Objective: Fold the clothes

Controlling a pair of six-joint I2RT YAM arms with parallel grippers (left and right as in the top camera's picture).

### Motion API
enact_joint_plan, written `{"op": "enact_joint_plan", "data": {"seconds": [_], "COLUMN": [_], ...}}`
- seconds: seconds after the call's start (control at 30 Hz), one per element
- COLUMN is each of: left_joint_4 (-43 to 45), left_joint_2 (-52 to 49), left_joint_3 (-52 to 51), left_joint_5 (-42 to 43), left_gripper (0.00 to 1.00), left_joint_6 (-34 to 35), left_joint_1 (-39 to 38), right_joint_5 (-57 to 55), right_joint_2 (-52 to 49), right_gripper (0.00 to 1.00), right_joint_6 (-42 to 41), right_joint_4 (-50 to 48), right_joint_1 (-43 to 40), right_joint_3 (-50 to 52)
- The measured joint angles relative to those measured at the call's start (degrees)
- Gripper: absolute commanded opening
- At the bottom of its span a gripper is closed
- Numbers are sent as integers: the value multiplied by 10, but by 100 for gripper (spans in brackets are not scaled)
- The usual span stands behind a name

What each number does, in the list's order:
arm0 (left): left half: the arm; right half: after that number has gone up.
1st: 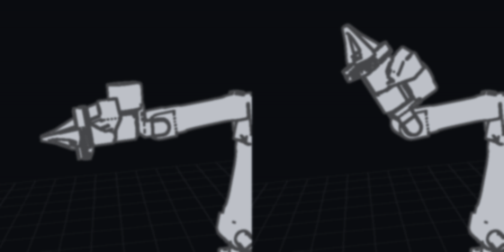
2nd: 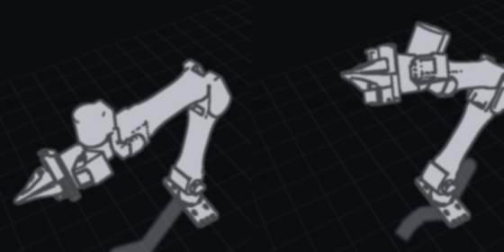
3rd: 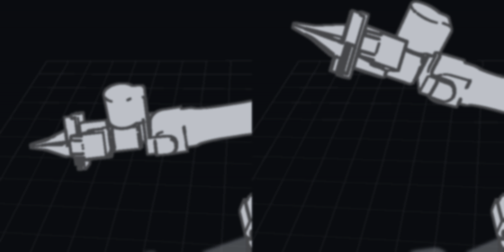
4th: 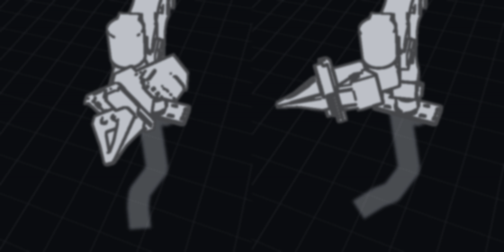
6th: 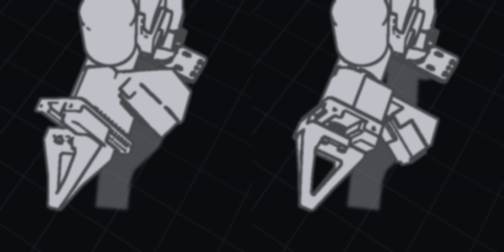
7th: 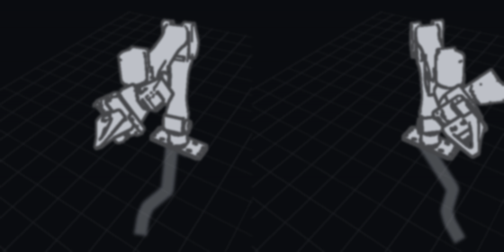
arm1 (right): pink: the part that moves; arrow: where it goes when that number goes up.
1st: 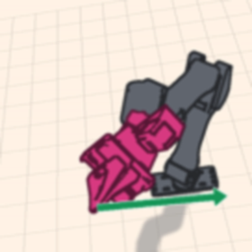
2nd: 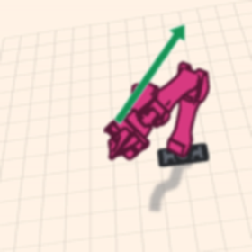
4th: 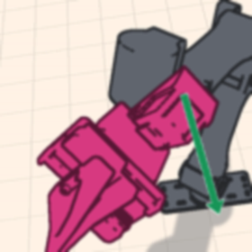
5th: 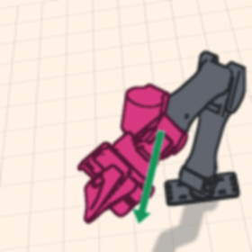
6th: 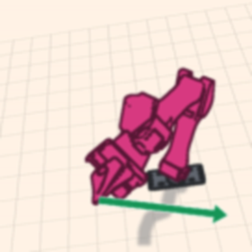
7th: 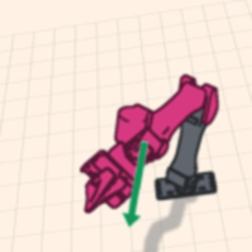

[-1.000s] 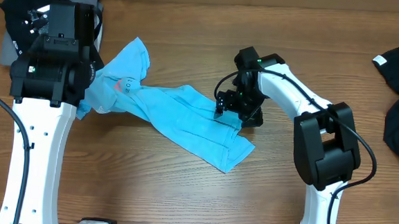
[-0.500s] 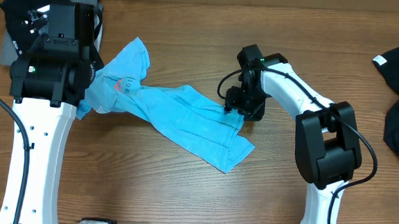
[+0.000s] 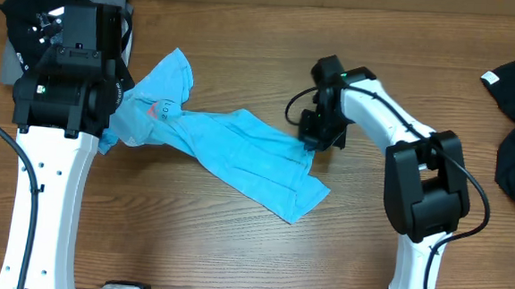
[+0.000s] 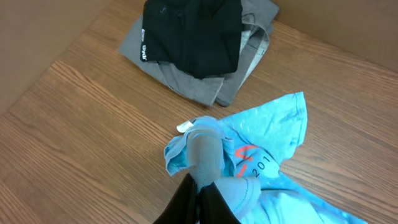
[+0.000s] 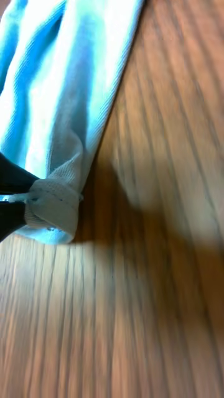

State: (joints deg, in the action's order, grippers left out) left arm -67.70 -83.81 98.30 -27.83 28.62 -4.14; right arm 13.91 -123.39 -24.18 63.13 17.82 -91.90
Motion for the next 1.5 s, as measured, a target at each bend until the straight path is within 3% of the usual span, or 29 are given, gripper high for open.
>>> {"op": "enact_joint_plan", "data": {"seconds": [0.33, 0.4, 0.47, 0.53, 0.57, 1.1, 1.27, 1.5], "left_joint_4": [2, 2, 2, 3, 3, 4, 4, 6], "left_joint_2": [-12, -21, -33, -45, -51, -92, -92, -92], "left_joint_3": [0, 0, 0, 0, 0, 0, 0, 0], "left_joint_5": [10, 16, 24, 33, 37, 83, 84, 113], "left_gripper": [7, 6, 5, 4, 4, 4, 4, 4], "left_joint_6": [0, 0, 0, 0, 0, 0, 0, 0], "left_joint_1": [0, 0, 0, 0, 0, 0, 0, 0], "right_joint_5": [-4, -4, -6, -9, -9, 21, 27, 69], "right_joint_2": [-10, -9, -9, -10, -10, -10, -9, -10], "right_gripper": [4, 9, 29, 85, 100, 100, 100, 100], "right_joint_6": [14, 14, 16, 20, 19, 77, 90, 92], "right_joint_4": [16, 11, 13, 30, 41, 229, 202, 82], "right_joint_1": [-188, -229, -263, -289, -297, -272, -207, -91], "right_joint_3": [-250, -275, -278, -278, -278, -276, -230, -105]}}
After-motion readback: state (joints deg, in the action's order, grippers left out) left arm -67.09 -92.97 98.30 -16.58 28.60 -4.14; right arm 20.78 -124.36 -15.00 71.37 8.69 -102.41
